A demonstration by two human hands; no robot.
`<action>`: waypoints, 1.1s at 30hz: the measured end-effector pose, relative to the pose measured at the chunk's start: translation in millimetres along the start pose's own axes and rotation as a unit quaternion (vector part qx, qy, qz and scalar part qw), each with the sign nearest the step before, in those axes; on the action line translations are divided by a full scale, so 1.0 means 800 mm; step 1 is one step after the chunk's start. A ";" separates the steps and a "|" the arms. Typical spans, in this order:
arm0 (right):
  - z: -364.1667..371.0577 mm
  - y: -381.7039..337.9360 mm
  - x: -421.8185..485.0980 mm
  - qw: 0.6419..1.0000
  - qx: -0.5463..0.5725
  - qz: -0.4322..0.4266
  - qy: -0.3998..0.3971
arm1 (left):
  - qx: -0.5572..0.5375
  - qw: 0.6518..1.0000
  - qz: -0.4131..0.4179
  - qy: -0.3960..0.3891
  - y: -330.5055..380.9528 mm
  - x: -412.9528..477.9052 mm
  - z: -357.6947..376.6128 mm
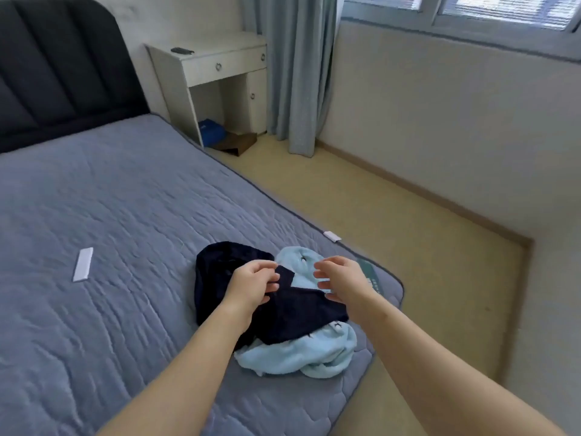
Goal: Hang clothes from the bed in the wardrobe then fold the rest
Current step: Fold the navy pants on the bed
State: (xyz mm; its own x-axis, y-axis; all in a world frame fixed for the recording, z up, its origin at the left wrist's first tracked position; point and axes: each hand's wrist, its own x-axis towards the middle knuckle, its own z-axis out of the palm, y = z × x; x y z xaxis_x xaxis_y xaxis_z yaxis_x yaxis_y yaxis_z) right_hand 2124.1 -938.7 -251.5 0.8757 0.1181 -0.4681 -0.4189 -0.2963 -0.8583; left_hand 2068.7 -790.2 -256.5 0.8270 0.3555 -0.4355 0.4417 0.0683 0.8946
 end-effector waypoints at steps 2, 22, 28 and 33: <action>0.019 -0.002 0.044 0.998 -0.028 0.019 -0.051 | -0.012 0.998 -0.028 0.056 -0.012 0.027 0.000; 0.160 0.208 0.295 0.912 -0.308 0.119 -0.244 | 0.117 0.953 -0.225 0.164 -0.269 0.234 -0.012; 0.202 0.272 0.354 0.918 -0.248 0.149 -0.271 | 0.262 0.935 -0.195 0.137 -0.341 0.299 0.001; 0.225 0.302 0.382 0.923 -0.213 0.142 -0.289 | 0.315 0.914 -0.209 0.145 -0.375 0.336 0.024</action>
State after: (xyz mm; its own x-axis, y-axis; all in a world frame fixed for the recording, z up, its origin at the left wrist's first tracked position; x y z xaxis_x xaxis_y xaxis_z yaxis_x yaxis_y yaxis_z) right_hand 2247.1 -804.0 -639.8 0.4196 0.4279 -0.8005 -0.3720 -0.7235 -0.5816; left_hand 2165.2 -733.0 -644.2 0.4535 0.6600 -0.5990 0.8864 -0.2636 0.3806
